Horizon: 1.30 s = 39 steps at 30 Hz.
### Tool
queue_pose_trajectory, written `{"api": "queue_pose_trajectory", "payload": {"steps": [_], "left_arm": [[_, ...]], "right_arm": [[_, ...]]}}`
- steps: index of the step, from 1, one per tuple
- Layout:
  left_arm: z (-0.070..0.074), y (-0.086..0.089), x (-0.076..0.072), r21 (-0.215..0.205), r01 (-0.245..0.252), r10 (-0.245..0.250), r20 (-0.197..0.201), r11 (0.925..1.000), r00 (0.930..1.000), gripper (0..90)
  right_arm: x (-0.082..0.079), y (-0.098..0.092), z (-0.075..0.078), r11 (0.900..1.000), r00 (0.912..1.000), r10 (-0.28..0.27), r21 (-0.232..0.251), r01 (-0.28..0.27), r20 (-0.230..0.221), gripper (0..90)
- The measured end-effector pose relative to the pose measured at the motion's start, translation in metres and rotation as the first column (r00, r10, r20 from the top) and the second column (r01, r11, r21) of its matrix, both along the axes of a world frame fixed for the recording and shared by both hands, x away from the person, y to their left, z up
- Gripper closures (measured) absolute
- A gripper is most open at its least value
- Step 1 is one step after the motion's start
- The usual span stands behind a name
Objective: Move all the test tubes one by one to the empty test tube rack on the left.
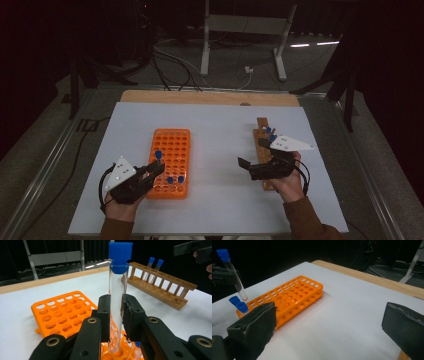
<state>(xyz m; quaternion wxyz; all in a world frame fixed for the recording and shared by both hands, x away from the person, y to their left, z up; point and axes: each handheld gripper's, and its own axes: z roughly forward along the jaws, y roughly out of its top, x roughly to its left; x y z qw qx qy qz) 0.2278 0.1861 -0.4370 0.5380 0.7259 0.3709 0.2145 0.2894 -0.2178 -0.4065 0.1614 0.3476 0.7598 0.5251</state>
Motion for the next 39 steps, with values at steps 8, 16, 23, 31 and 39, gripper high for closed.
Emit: {"api": "queue_pose_trajectory", "payload": {"steps": [8,16,23,31,39], "left_arm": [[-0.008,0.000,-0.003,0.001,0.019,-0.019,-0.019,0.9998,0.9996,78.1],[-0.015,0.000,-0.004,-0.007,0.039,-0.039,-0.036,0.9992,0.9986,78.1],[-0.025,-0.002,-0.006,0.010,0.048,-0.047,-0.071,0.9988,0.9963,78.1],[-0.031,-0.001,-0.010,0.029,0.044,-0.041,-0.087,0.9986,0.9954,78.1],[-0.039,-0.002,-0.008,0.084,0.046,-0.036,-0.120,0.9954,0.9921,78.1]], "right_arm": [[-0.003,-0.005,-0.002,1.000,1.0000,-0.003,0.000,0.003,0.001,0.0],[-0.004,-0.008,-0.003,1.000,1.0000,-0.008,-0.007,0.008,0.005,0.0],[-0.004,-0.013,-0.007,1.000,0.9998,-0.017,-0.004,0.017,-0.005,0.0],[-0.006,-0.018,-0.013,1.000,0.9996,-0.022,0.001,0.022,-0.015,0.0],[-0.006,-0.021,-0.014,1.000,0.9995,-0.028,0.007,0.028,-0.016,0.0]]}}
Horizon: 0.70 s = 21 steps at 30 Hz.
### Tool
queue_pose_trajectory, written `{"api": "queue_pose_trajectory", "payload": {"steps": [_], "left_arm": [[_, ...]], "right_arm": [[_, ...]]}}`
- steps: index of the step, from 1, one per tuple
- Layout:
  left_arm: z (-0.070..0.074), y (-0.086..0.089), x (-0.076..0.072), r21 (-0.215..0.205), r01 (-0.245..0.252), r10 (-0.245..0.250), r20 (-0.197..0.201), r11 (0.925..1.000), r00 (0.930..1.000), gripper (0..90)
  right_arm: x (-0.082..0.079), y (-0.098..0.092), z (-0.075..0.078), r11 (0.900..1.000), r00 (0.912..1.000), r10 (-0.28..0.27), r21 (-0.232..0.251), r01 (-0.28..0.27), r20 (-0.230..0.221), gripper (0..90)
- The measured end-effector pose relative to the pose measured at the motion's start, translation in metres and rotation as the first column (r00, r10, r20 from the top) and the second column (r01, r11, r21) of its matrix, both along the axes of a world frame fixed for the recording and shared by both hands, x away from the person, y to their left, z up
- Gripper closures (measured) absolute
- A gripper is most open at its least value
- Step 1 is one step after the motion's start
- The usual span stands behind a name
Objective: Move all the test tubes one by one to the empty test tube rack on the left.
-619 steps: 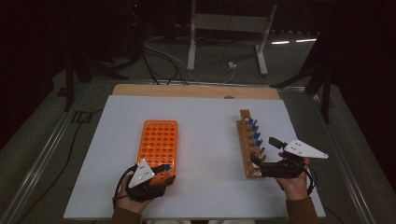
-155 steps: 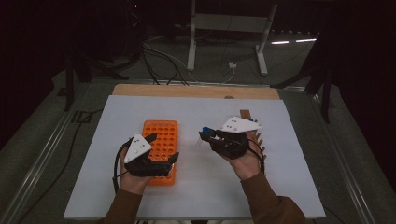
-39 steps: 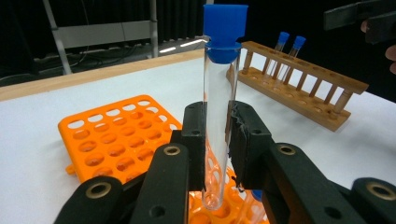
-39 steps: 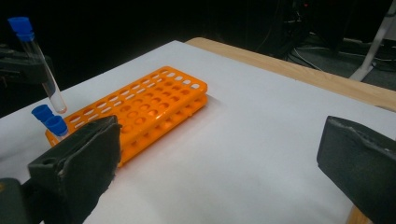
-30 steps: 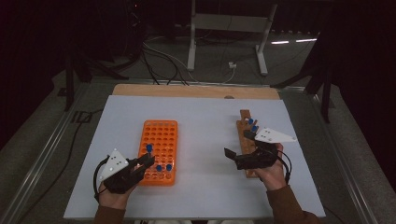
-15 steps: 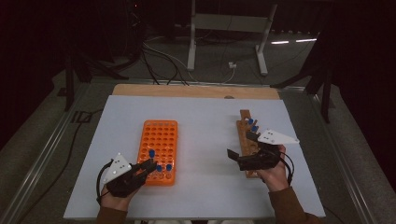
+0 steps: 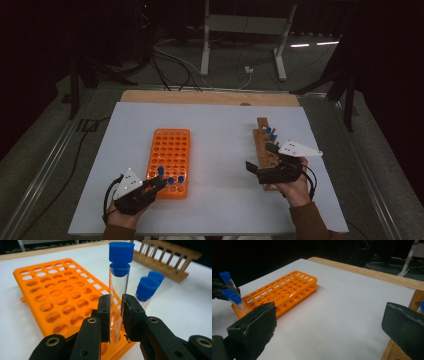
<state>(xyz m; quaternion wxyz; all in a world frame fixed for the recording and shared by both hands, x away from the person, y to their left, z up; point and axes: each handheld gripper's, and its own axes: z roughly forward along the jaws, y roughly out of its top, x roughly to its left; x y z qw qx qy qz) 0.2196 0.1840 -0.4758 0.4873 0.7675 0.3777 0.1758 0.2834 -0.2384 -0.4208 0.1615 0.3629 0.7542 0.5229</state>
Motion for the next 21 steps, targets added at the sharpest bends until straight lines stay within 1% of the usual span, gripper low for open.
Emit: {"api": "queue_pose_trajectory", "payload": {"steps": [2,4,7,11,14,16,18,20,21], "left_arm": [[-0.002,-0.002,0.001,0.020,0.003,-0.003,-0.011,0.9998,0.9999,78.1],[-0.005,-0.002,0.001,0.026,0.004,-0.003,-0.027,0.9997,0.9996,78.1],[-0.008,-0.003,0.000,0.055,0.000,0.003,-0.045,0.9985,0.9990,78.2],[-0.009,-0.003,-0.001,0.069,0.000,0.003,-0.049,0.9976,0.9988,78.4],[-0.010,-0.005,-0.001,0.093,0.003,0.002,-0.053,0.9957,0.9986,78.4],[-0.012,-0.007,-0.001,0.124,0.007,0.001,-0.061,0.9923,0.9981,78.4],[-0.013,-0.009,-0.001,0.142,0.013,-0.005,-0.057,0.9898,0.9983,78.4],[-0.013,-0.011,-0.001,0.154,0.014,-0.006,-0.053,0.9879,0.9986,78.4],[-0.013,-0.011,-0.001,0.153,0.014,-0.005,-0.054,0.9881,0.9985,78.4]], "right_arm": [[0.000,0.000,-0.001,1.000,1.0000,0.001,0.001,-0.001,-0.003,0.0],[0.000,-0.001,-0.002,1.000,1.0000,0.001,0.002,-0.001,-0.005,0.0],[-0.001,-0.002,-0.004,1.000,1.0000,0.000,0.005,0.000,-0.006,0.0],[-0.002,-0.005,-0.007,1.000,0.9999,-0.005,0.011,0.005,-0.012,0.0],[-0.002,-0.006,-0.009,1.000,0.9999,-0.006,0.014,0.006,-0.014,0.0],[-0.002,-0.006,-0.010,1.000,0.9999,-0.006,0.013,0.006,-0.015,0.0],[-0.003,-0.007,-0.010,1.000,0.9999,-0.008,0.016,0.008,-0.014,0.0],[-0.003,-0.008,-0.010,1.000,0.9999,-0.009,0.018,0.009,-0.015,0.0],[-0.003,-0.008,-0.010,1.000,0.9999,-0.009,0.020,0.009,-0.014,0.0]]}}
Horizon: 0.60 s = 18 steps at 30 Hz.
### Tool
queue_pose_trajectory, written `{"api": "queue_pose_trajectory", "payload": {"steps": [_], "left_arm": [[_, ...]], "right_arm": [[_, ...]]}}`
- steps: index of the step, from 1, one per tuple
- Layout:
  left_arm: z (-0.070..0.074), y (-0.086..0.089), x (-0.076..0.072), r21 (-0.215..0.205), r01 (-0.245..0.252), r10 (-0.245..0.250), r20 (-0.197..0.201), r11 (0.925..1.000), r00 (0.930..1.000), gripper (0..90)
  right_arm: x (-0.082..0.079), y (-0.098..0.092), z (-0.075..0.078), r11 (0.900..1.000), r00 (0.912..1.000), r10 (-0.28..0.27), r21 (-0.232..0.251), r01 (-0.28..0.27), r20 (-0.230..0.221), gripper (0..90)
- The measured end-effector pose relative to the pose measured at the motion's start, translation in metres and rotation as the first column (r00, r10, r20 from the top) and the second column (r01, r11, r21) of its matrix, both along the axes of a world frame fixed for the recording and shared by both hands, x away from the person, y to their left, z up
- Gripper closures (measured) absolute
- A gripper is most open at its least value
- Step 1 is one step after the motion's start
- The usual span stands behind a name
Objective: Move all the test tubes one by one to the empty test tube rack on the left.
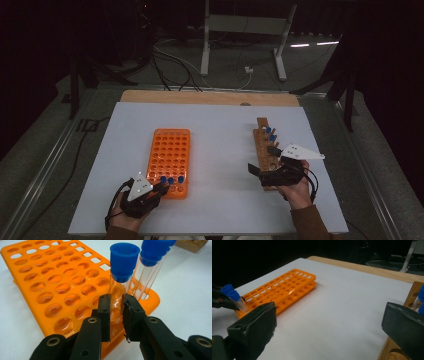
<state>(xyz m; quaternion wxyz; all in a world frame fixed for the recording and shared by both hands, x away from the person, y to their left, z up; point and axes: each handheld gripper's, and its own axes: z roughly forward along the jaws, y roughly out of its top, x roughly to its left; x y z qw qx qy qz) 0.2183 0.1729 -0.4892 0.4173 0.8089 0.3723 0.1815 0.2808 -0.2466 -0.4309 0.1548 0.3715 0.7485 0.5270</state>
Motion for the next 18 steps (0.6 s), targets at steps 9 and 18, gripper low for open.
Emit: {"api": "queue_pose_trajectory", "payload": {"steps": [9,18], "left_arm": [[-0.001,0.005,0.001,-0.050,0.006,-0.007,-0.018,0.9987,0.9998,76.7],[0.007,0.015,-0.003,-0.119,0.027,-0.026,0.007,0.9925,0.9996,67.6]], "right_arm": [[0.000,-0.002,-0.001,1.000,1.0000,-0.006,0.003,0.006,-0.002,0.0],[0.000,-0.004,0.000,1.000,0.9999,-0.011,0.001,0.011,0.000,0.0]]}}
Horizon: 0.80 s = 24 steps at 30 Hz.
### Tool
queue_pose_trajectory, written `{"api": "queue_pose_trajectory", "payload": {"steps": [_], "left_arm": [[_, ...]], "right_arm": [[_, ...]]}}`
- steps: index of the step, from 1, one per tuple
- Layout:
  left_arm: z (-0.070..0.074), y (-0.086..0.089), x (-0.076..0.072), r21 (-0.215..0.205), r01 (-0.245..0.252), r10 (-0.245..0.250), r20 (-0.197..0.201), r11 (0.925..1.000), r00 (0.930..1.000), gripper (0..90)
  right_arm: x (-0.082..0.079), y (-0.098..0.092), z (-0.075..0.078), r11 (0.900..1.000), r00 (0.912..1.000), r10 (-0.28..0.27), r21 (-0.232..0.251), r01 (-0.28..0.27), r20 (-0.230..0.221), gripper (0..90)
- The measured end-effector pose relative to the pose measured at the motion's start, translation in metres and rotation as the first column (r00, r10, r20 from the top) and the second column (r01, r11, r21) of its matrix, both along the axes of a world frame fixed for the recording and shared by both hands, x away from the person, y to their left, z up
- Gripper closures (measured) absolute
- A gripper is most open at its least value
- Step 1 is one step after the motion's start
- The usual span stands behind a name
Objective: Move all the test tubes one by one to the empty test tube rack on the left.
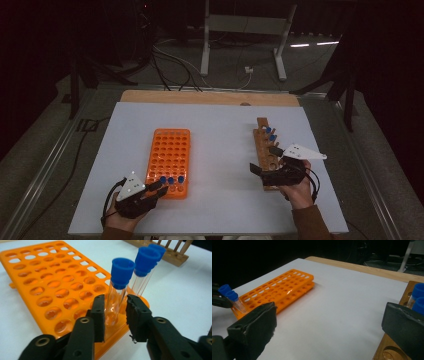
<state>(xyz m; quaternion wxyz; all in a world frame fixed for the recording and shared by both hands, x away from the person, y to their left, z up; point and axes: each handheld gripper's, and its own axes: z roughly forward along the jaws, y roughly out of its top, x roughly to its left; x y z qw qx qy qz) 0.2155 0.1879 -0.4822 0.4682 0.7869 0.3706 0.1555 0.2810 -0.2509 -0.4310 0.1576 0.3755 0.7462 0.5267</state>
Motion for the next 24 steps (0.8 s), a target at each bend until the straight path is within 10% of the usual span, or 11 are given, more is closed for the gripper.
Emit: {"api": "queue_pose_trajectory", "payload": {"steps": [24], "left_arm": [[0.028,0.005,0.002,-0.093,-0.034,0.043,0.097,0.9951,0.9944,10.0]], "right_arm": [[0.021,-0.015,0.008,0.993,0.9942,-0.105,-0.058,0.106,0.022,0.6]]}}
